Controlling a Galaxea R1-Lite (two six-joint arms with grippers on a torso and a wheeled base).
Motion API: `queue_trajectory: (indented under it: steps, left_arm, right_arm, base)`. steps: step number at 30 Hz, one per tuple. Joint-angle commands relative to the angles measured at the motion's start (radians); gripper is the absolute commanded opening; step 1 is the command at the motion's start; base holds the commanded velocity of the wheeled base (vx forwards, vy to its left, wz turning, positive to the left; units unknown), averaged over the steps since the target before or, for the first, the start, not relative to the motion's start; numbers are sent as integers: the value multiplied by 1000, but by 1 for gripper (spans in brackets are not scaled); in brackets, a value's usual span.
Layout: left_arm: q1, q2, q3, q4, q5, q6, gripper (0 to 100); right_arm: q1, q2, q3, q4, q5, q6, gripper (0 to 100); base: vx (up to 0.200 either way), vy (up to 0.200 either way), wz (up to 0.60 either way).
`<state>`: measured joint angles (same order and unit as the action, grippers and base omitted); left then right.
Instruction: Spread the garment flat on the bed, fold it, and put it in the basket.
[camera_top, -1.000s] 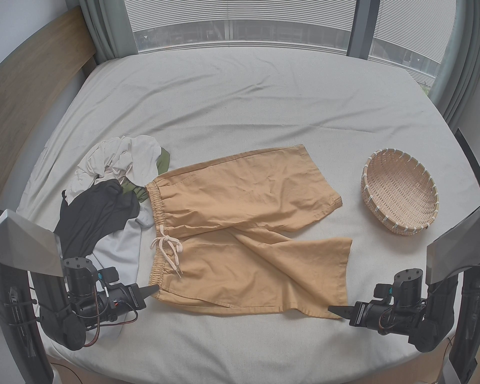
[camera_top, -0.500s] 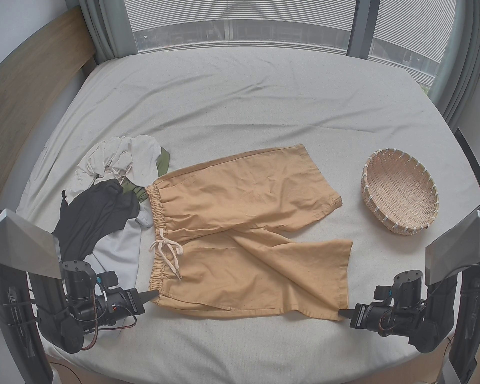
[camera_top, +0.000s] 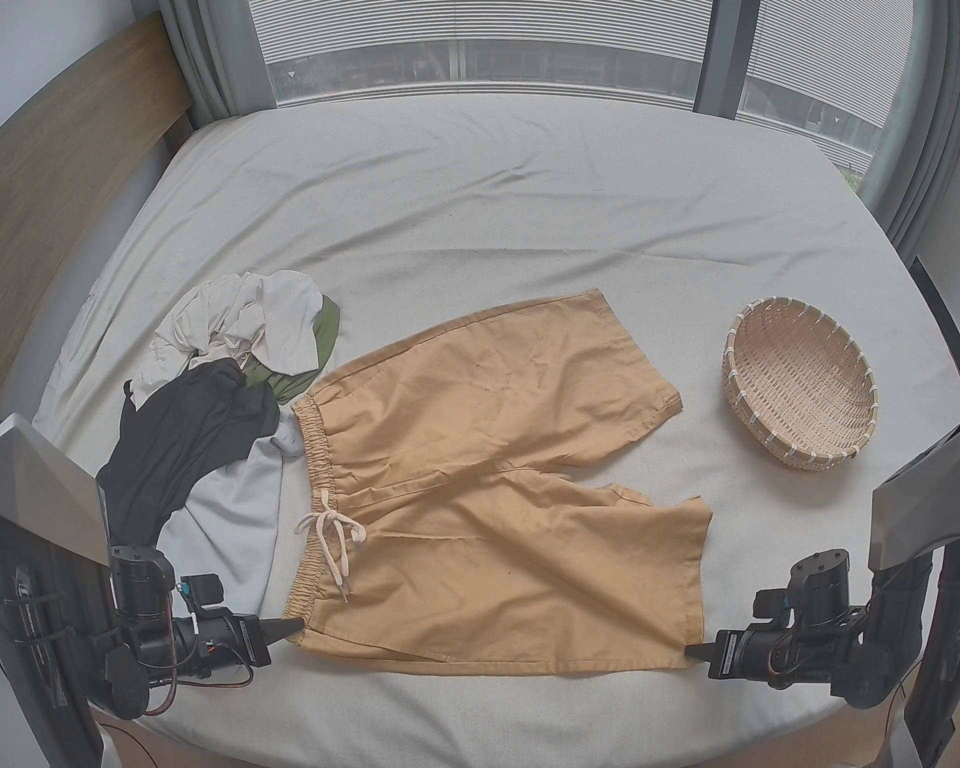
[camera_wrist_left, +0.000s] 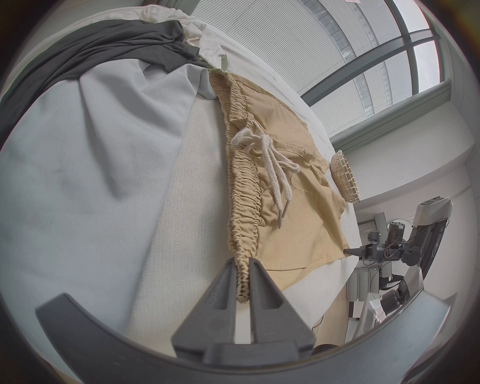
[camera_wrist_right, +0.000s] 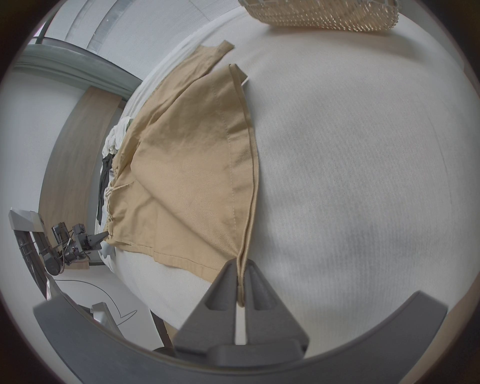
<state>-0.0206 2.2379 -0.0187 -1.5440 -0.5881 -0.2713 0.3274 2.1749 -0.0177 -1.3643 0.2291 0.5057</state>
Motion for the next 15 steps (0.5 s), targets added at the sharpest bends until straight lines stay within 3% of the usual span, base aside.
queue_trajectory:
  steps: [1,8,15]
  left_arm:
    - [5,14,17,10,-15,1,0]
    - [1,14,17,53,-29,6,0]
    - [5,43,17,19,-29,26,0]
  right_arm:
    - [2,-21,18,16,-1,-1,0]
    - [1,-17,18,82,1,-39,0]
    - [-5,-10,18,22,1,-38,0]
  base:
    - [0,0,0]
    - [0,0,0]
    - [0,0,0]
